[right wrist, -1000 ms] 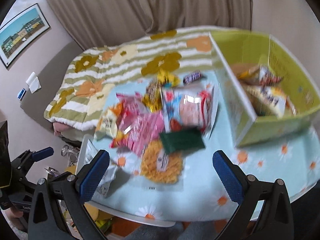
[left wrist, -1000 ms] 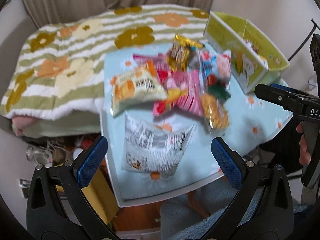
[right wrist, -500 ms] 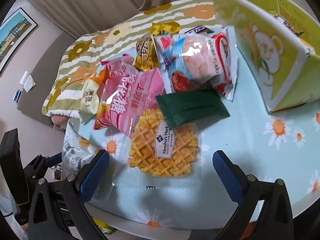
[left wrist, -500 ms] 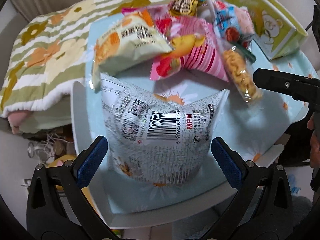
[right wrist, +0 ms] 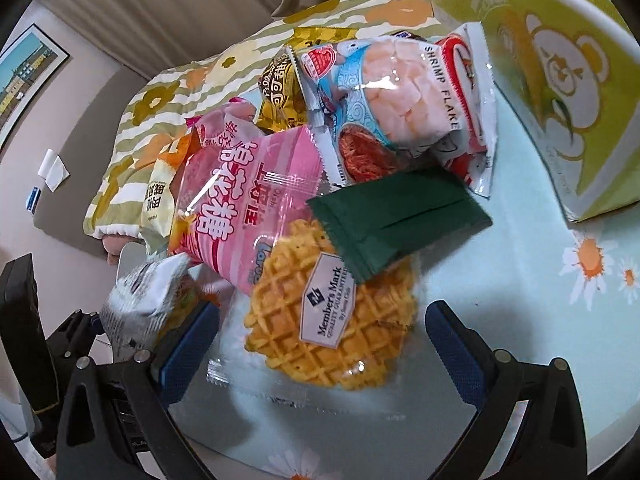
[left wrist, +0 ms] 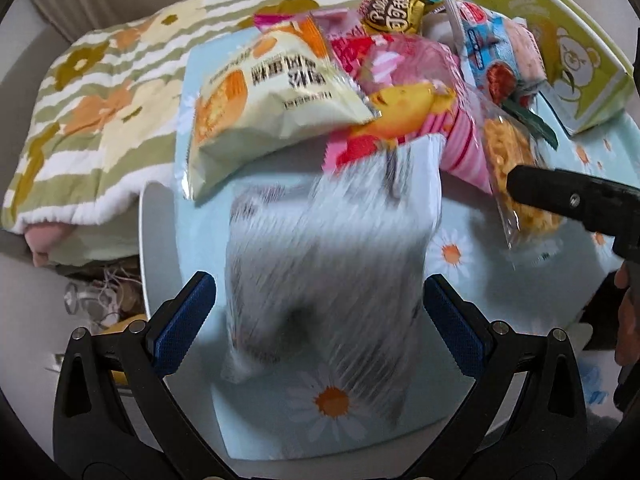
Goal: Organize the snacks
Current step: 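Grasp a white printed chip bag with the left tool while the right tool grasps a waffle packet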
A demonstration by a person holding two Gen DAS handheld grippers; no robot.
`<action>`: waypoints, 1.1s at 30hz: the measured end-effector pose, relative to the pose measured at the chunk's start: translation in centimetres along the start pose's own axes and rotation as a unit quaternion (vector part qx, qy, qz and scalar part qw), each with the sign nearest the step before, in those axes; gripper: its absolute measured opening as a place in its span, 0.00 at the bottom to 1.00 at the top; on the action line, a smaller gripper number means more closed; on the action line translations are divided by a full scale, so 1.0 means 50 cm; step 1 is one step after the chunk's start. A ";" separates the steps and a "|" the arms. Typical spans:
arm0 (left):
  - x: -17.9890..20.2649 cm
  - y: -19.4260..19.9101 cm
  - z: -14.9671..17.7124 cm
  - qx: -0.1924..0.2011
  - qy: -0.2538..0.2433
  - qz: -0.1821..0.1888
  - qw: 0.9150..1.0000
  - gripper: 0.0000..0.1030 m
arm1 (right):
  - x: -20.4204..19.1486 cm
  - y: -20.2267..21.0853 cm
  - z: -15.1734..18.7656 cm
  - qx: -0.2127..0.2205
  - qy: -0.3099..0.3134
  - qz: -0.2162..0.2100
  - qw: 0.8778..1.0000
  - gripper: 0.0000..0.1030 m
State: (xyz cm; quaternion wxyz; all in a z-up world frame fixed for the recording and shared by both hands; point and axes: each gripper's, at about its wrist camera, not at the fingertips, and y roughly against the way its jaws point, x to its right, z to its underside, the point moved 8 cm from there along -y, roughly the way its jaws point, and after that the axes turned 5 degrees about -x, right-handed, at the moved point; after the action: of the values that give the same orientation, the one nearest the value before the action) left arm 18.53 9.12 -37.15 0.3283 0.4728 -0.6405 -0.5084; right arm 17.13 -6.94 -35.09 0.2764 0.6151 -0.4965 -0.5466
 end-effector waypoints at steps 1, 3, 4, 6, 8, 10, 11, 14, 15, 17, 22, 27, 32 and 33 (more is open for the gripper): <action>0.001 0.001 -0.005 0.003 -0.002 -0.005 1.000 0.99 | 0.004 -0.002 0.000 -0.002 -0.003 -0.002 1.000 1.00; 0.005 -0.001 -0.016 0.006 -0.006 -0.008 1.000 0.99 | 0.000 -0.008 -0.001 -0.005 -0.011 -0.008 1.000 1.00; 0.009 -0.002 -0.021 0.005 -0.008 -0.007 1.000 0.99 | -0.004 -0.012 -0.002 -0.006 -0.015 -0.010 1.000 1.00; 0.014 -0.004 -0.025 0.005 -0.011 -0.004 1.000 0.99 | -0.005 -0.018 0.000 -0.009 -0.021 -0.010 1.000 1.00; 0.017 -0.008 -0.028 0.004 -0.014 -0.012 1.000 0.87 | -0.006 -0.020 -0.001 -0.007 -0.020 -0.007 1.000 1.00; 0.019 -0.011 -0.028 0.001 -0.019 -0.024 1.000 0.71 | -0.007 -0.021 -0.001 -0.007 -0.019 -0.004 1.000 1.00; 0.017 -0.013 -0.028 -0.001 -0.019 -0.028 0.999 0.70 | -0.005 -0.021 -0.001 -0.007 -0.019 -0.004 1.000 1.00; 0.015 -0.010 -0.027 0.001 -0.014 -0.029 0.999 0.65 | -0.008 -0.023 -0.001 -0.006 -0.017 0.000 1.000 1.00; 0.015 -0.010 -0.027 0.001 -0.012 -0.030 0.999 0.64 | -0.009 -0.023 -0.001 -0.006 -0.017 0.002 1.000 1.00; 0.014 -0.007 -0.026 0.002 -0.009 -0.029 1.000 0.63 | -0.012 -0.025 -0.003 -0.007 -0.014 0.005 1.000 1.00; 0.011 0.003 -0.022 0.001 0.004 -0.018 1.000 0.62 | -0.018 -0.026 0.001 -0.007 0.001 0.023 1.000 0.94; 0.002 0.017 -0.013 0.003 0.014 -0.017 1.000 0.62 | -0.019 -0.024 0.011 -0.005 0.017 0.032 0.999 0.81; -0.003 0.038 -0.015 0.012 0.024 -0.016 1.000 0.62 | -0.024 -0.013 0.011 -0.002 0.023 0.018 1.000 0.74; -0.003 0.045 -0.016 0.015 0.025 -0.016 0.999 0.62 | -0.026 -0.010 0.012 -0.003 0.019 0.009 1.000 0.73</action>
State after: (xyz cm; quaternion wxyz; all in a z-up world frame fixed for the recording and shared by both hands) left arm 18.68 9.10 -34.76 0.3292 0.5005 -0.6319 -0.4918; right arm 16.86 -5.46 -35.16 0.2926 0.6201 -0.4951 -0.5337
